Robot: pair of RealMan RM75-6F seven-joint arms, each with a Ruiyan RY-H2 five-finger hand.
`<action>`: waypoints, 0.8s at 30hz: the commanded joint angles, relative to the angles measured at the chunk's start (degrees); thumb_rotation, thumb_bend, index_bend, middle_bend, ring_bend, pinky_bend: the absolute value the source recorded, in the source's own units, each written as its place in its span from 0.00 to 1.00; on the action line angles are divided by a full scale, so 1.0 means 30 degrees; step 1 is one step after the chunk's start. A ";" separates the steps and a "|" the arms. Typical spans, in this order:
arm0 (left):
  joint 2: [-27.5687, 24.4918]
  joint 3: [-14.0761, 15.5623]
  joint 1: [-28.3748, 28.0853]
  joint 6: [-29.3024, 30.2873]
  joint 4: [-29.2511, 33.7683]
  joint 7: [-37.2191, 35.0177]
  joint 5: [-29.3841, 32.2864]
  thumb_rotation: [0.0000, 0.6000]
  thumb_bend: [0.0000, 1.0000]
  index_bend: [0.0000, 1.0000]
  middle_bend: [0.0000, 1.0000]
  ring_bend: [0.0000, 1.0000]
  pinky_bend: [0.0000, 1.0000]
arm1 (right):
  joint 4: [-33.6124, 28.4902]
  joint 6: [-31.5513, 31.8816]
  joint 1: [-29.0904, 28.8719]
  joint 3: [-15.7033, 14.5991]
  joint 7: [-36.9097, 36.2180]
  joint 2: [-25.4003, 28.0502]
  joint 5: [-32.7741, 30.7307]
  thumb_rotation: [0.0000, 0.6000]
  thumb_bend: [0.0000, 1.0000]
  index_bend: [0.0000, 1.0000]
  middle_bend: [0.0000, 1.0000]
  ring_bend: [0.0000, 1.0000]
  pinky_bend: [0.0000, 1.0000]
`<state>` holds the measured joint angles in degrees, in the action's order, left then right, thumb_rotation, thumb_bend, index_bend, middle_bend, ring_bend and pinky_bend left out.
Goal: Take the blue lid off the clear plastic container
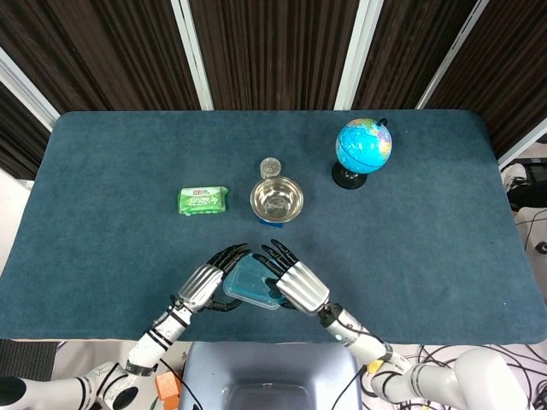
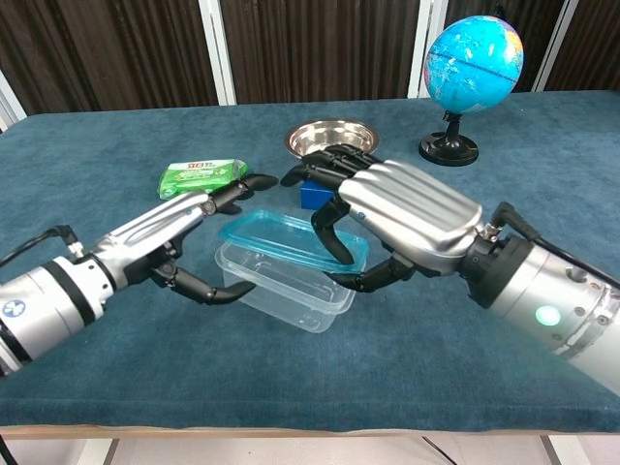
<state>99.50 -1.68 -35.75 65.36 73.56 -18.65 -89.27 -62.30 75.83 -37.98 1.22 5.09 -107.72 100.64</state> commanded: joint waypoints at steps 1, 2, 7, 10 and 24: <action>-0.0295 0.0011 0.0136 0.0181 0.0192 -0.0304 -0.0107 1.00 0.29 0.00 0.00 0.00 0.06 | -0.0174 0.0255 0.0027 -0.0099 0.0060 0.0148 0.0220 1.00 0.61 0.77 0.14 0.04 0.01; -0.0422 -0.0015 0.0167 0.0248 0.0275 -0.0392 -0.0103 0.99 0.29 0.00 0.00 0.00 0.05 | -0.0275 0.0391 0.0038 -0.0137 0.0045 0.0232 0.0331 1.00 0.61 0.77 0.14 0.04 0.01; -0.0861 -0.0208 0.0320 0.0402 0.0278 -0.0641 0.0141 0.96 0.29 0.00 0.00 0.00 0.03 | -0.0893 0.1065 0.0218 -0.0274 0.0115 0.0746 0.0729 1.00 0.61 0.77 0.14 0.04 0.02; -0.1185 -0.0330 0.0448 0.0497 -0.0018 -0.0629 0.0339 0.96 0.29 0.00 0.00 0.00 0.03 | -0.1417 0.1586 0.0392 -0.0313 0.0304 0.1368 0.0983 1.00 0.61 0.77 0.14 0.05 0.02; -0.3352 -0.0437 0.1639 0.1103 -0.0878 -0.1832 0.1166 0.96 0.29 0.00 0.00 0.00 0.03 | -0.1001 0.1550 0.1910 -0.0489 -0.0160 0.4891 -0.0478 1.00 0.61 0.68 0.14 0.05 0.03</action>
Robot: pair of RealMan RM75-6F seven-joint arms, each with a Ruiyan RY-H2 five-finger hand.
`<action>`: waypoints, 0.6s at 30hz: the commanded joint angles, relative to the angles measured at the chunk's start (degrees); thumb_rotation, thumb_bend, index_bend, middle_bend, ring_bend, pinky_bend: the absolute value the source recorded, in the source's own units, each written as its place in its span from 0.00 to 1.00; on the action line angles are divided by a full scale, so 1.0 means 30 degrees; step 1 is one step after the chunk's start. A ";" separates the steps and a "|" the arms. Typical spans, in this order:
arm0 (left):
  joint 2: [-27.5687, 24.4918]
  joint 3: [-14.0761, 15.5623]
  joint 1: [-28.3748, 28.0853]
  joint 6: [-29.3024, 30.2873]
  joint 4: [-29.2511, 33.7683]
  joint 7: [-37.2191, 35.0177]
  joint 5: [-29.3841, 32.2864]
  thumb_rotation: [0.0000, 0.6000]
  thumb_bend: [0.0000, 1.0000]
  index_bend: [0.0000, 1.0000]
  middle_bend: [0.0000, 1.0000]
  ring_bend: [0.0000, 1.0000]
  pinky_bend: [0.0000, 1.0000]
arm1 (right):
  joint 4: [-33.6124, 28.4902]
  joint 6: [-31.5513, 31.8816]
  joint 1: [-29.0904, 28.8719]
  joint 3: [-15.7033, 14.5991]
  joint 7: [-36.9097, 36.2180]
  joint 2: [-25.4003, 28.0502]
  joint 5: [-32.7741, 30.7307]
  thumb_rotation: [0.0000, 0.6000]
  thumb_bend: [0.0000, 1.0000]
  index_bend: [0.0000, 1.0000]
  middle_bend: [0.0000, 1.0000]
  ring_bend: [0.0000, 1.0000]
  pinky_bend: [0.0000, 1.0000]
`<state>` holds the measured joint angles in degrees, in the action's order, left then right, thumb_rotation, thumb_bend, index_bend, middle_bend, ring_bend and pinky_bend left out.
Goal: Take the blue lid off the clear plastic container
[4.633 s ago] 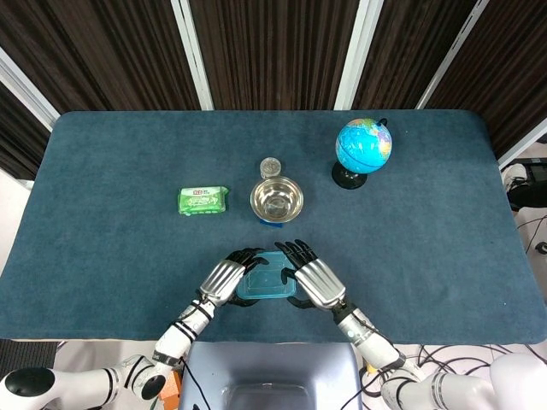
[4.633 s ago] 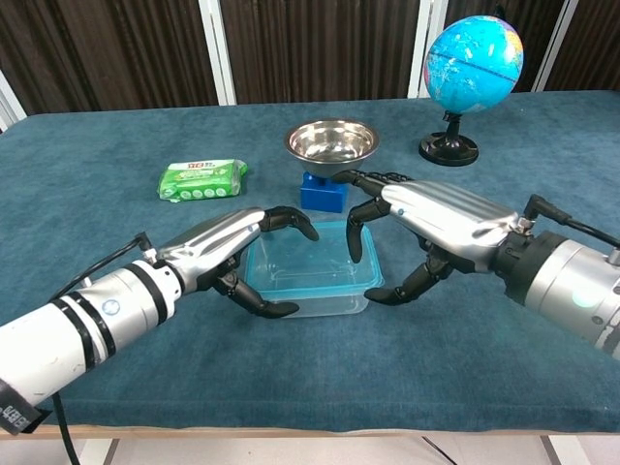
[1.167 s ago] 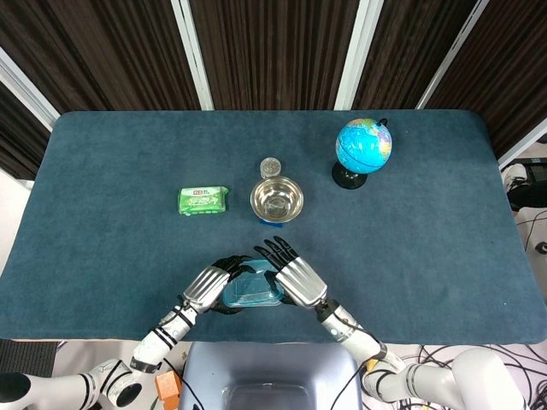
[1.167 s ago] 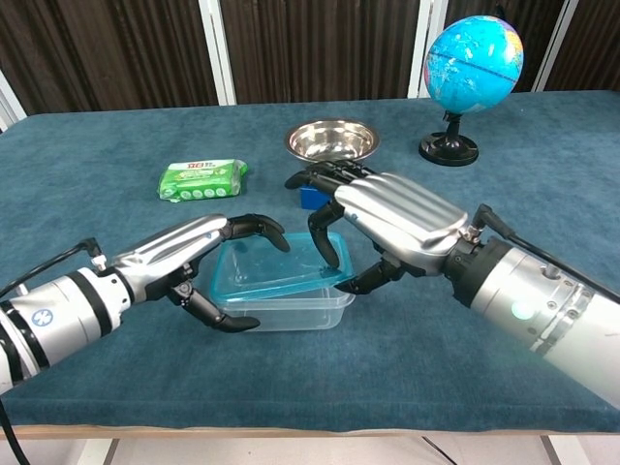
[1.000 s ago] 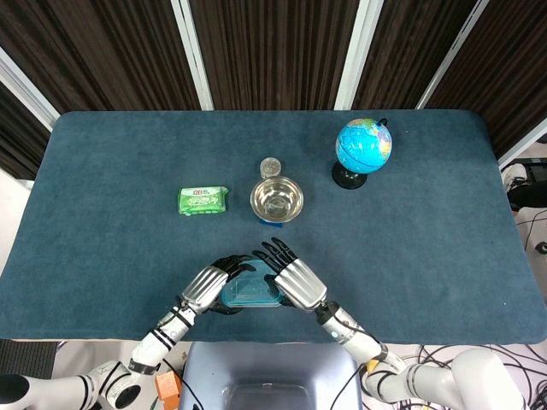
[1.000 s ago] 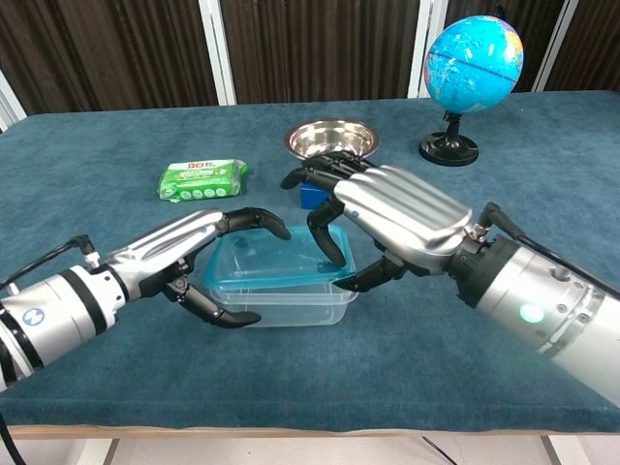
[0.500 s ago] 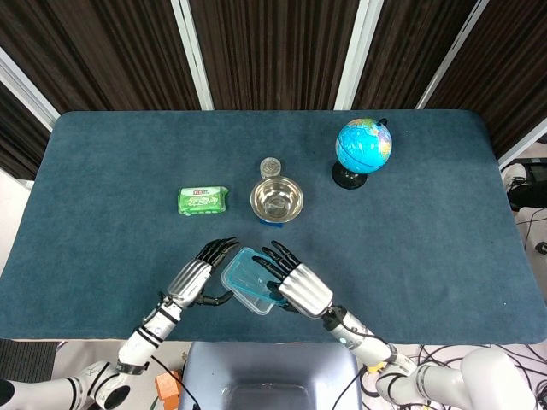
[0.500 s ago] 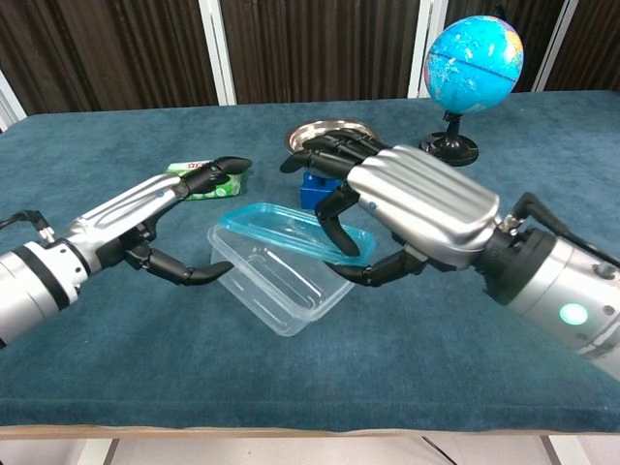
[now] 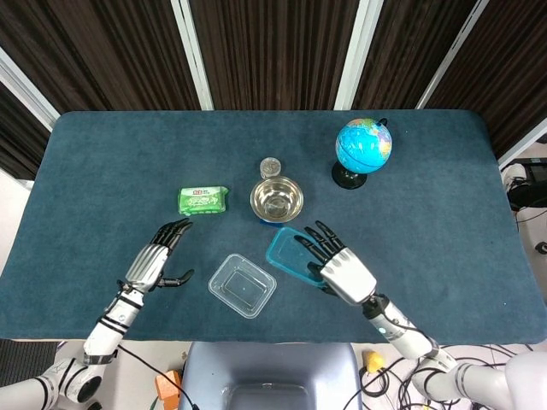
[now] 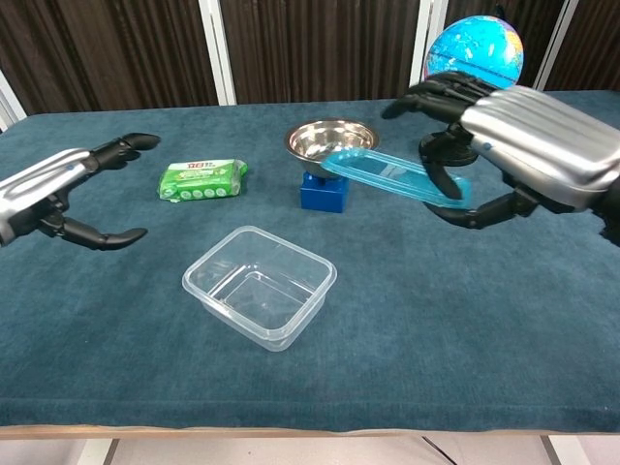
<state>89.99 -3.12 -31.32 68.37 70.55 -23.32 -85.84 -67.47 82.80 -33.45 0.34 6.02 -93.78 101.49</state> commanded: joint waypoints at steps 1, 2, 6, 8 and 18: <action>-0.0242 0.0081 0.0192 0.0115 0.0226 -0.0377 -0.0032 0.96 0.29 0.00 0.00 0.00 0.03 | 0.0998 -0.1140 0.0480 -0.0264 -0.0577 0.0197 -0.1029 1.00 0.61 0.65 0.14 0.05 0.03; -0.0291 0.0151 0.0221 0.0129 0.0327 -0.0410 -0.0128 0.96 0.29 0.00 0.00 0.00 0.03 | 0.1388 -0.1602 0.0575 -0.0353 -0.0622 0.0077 -0.1336 1.00 0.61 0.61 0.14 0.05 0.03; -0.0238 0.0283 0.0290 0.0196 0.0391 -0.0072 -0.0335 0.95 0.29 0.00 0.00 0.00 0.03 | 0.2312 -0.2825 0.0768 -0.0554 -0.0741 -0.0492 -0.2044 1.00 0.60 0.45 0.08 0.02 0.01; -0.0201 0.0287 0.0321 0.0140 0.0398 -0.0035 -0.0305 0.96 0.29 0.00 0.00 0.00 0.03 | 0.2273 -0.3418 0.0803 -0.0689 -0.0806 -0.0541 -0.2270 1.00 0.48 0.32 0.03 0.00 0.00; -0.0140 0.0331 0.0300 -0.0333 0.0700 -0.0044 -0.0240 0.96 0.28 0.00 0.00 0.00 0.03 | -0.2008 -0.5213 0.0770 -0.0824 0.1610 0.1891 -0.3038 1.00 0.00 0.00 0.00 0.00 0.00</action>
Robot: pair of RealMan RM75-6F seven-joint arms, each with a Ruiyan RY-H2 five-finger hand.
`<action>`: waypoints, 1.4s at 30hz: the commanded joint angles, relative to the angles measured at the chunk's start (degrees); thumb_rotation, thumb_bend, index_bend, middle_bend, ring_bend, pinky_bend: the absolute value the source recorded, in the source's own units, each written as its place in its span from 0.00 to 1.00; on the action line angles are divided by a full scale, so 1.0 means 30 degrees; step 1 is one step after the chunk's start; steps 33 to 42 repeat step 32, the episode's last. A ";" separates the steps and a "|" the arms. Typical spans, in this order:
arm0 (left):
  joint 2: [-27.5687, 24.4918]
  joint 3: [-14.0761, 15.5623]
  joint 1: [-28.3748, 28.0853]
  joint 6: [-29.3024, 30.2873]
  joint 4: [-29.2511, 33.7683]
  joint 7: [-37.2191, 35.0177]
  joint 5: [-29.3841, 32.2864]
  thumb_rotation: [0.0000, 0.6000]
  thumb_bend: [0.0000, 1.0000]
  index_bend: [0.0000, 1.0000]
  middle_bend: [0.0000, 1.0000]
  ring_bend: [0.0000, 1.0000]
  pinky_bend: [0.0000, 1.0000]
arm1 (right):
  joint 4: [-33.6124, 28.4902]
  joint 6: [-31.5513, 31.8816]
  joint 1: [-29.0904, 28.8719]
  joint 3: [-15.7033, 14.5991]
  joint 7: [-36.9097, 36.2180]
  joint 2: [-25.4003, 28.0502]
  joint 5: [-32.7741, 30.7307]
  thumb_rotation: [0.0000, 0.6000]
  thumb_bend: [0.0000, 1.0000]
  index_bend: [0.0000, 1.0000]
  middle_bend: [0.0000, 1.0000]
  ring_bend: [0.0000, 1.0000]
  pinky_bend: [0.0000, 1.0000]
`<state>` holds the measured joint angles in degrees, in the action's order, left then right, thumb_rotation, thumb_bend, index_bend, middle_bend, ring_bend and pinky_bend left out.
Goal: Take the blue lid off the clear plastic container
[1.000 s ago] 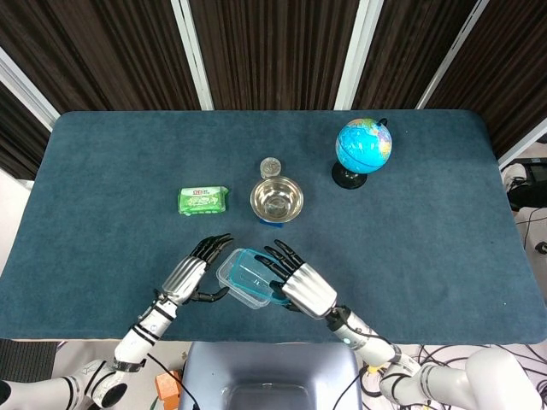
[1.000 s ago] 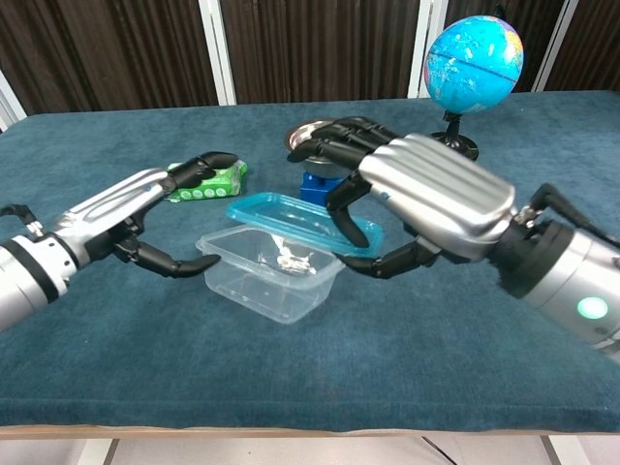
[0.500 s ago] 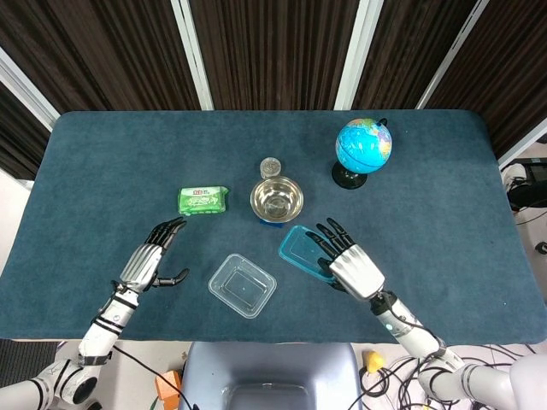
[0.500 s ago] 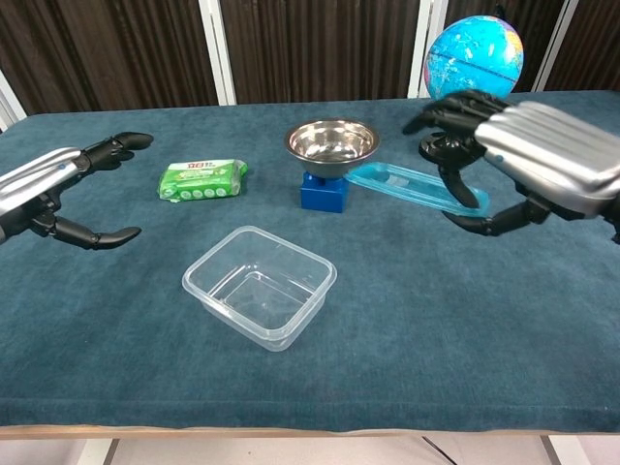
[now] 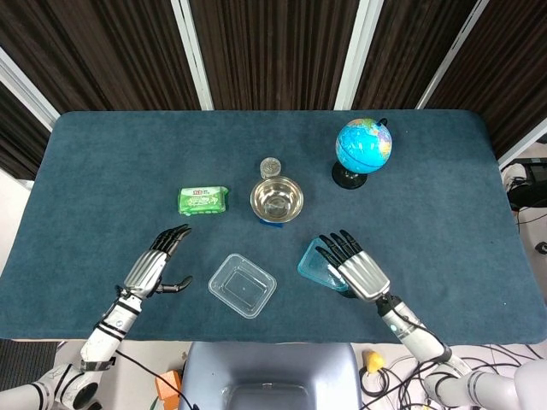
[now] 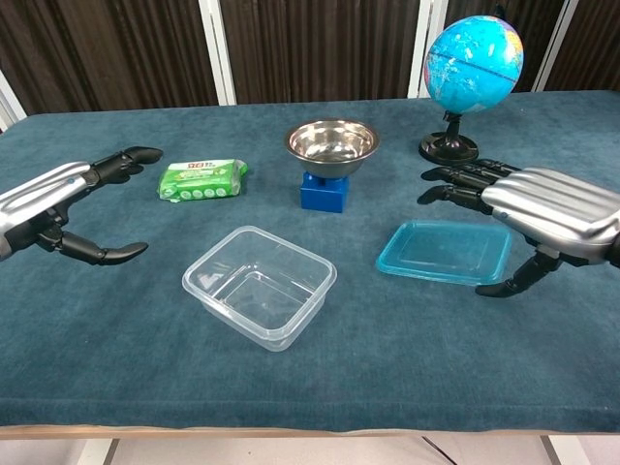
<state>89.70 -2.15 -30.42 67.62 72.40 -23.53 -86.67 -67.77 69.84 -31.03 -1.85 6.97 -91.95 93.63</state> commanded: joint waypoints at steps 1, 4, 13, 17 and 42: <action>-0.0104 0.0020 0.0016 -0.0134 0.0167 0.0042 0.0072 0.96 0.28 0.00 0.00 0.00 0.03 | -0.2502 -0.1171 -0.0052 -0.0124 0.1641 0.1665 -0.0572 1.00 0.00 0.00 0.00 0.00 0.00; -0.0468 0.0094 0.0114 -0.0318 0.0582 -0.0003 0.0194 0.96 0.27 0.00 0.00 0.00 0.03 | -0.4704 -0.2075 -0.0090 -0.0246 0.2633 0.3068 -0.1130 1.00 0.00 0.00 0.00 0.00 0.00; -0.4018 0.1697 0.1389 0.0928 0.3472 0.2651 -0.1063 0.96 0.28 0.00 0.00 0.00 0.03 | -1.0839 -0.1012 0.1567 -0.1701 0.1981 0.8543 -0.1214 1.00 0.00 0.00 0.00 0.00 0.00; -0.6193 0.3006 0.3514 0.3349 0.4866 0.5995 -0.1627 0.97 0.30 0.00 0.00 0.00 0.02 | -1.1786 0.2937 0.4629 -0.2544 0.3439 1.0903 -0.1627 1.00 0.00 0.00 0.00 0.00 0.00; -0.6347 0.3119 0.8698 0.9815 0.3286 0.9387 -0.1927 1.00 0.33 0.00 0.00 0.00 0.01 | -0.9361 0.8651 0.9876 -0.0887 0.2690 1.0023 -0.4447 1.00 0.03 0.00 0.00 0.00 0.00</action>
